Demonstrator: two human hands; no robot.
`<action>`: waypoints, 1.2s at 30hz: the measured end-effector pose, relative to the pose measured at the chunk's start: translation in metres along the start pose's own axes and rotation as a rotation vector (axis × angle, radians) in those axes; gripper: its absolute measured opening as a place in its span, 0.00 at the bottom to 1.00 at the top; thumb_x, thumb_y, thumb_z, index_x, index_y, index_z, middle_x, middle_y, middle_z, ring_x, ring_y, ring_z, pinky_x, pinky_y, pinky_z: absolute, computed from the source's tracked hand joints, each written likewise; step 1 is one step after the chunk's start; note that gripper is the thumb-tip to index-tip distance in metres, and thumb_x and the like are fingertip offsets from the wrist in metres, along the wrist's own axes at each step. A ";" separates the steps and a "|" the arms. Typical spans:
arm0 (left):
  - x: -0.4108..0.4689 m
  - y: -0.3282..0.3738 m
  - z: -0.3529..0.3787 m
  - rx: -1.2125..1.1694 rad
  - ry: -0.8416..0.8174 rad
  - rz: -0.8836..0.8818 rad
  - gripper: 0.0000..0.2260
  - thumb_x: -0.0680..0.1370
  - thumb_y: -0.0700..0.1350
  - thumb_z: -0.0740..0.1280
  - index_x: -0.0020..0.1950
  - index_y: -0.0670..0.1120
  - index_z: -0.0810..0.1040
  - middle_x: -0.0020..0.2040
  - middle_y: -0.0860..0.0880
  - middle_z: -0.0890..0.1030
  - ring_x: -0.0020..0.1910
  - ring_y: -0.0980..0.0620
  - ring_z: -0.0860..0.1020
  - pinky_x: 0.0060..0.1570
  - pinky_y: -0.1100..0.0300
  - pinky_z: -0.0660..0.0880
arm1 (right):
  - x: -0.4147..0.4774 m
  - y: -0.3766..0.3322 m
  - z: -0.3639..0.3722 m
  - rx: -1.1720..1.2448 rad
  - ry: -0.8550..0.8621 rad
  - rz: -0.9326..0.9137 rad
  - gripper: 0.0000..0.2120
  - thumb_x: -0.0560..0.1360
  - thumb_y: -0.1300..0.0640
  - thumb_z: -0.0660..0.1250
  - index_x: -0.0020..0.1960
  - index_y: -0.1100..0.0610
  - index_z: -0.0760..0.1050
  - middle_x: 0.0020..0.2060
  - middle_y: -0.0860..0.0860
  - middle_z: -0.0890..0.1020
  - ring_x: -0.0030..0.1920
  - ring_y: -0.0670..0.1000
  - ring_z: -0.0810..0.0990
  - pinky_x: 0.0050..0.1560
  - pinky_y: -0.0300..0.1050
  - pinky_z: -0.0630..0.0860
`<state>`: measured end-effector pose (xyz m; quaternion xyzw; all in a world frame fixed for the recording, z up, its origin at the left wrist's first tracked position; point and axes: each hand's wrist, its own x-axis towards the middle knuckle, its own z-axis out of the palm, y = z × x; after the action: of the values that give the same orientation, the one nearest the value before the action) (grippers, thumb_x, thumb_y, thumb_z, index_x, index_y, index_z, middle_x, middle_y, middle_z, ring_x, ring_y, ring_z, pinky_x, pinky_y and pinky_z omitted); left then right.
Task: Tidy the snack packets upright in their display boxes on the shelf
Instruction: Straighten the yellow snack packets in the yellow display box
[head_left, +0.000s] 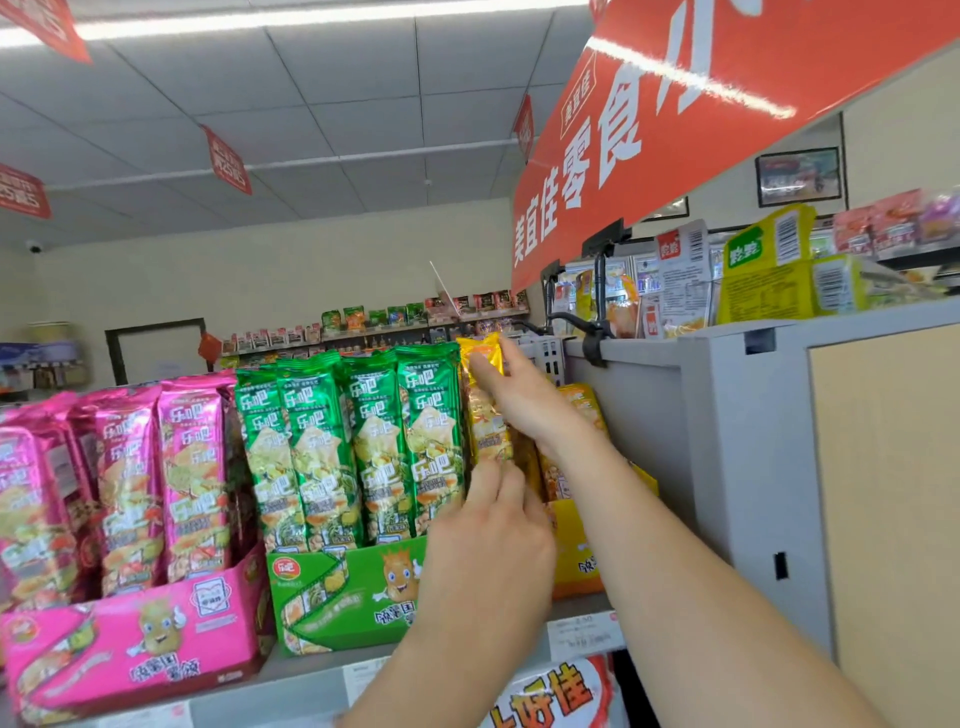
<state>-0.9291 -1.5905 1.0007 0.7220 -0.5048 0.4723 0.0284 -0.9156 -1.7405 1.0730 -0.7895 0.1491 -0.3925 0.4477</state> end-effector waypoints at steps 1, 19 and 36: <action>0.000 0.000 0.001 -0.009 -0.006 0.014 0.11 0.67 0.43 0.58 0.37 0.46 0.81 0.36 0.47 0.78 0.38 0.47 0.78 0.27 0.58 0.71 | -0.004 0.004 0.002 -0.073 0.015 0.000 0.31 0.80 0.41 0.59 0.79 0.46 0.52 0.74 0.55 0.63 0.72 0.58 0.65 0.69 0.54 0.65; -0.003 0.004 0.013 -0.083 -0.024 0.015 0.14 0.59 0.44 0.75 0.44 0.46 0.81 0.29 0.47 0.77 0.32 0.45 0.76 0.33 0.56 0.70 | -0.032 0.014 -0.009 -0.771 0.091 0.152 0.12 0.76 0.59 0.66 0.58 0.55 0.80 0.58 0.55 0.81 0.57 0.58 0.78 0.55 0.53 0.79; 0.002 0.009 0.012 -0.153 -0.089 0.088 0.18 0.69 0.39 0.51 0.47 0.46 0.79 0.41 0.47 0.81 0.40 0.47 0.79 0.47 0.55 0.78 | -0.010 0.012 -0.010 -0.844 0.191 0.402 0.21 0.76 0.54 0.67 0.68 0.52 0.68 0.71 0.59 0.60 0.72 0.62 0.56 0.67 0.63 0.62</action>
<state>-0.9281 -1.6028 0.9911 0.7150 -0.5714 0.4008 0.0402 -0.9281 -1.7473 1.0612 -0.8183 0.4859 -0.2739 0.1392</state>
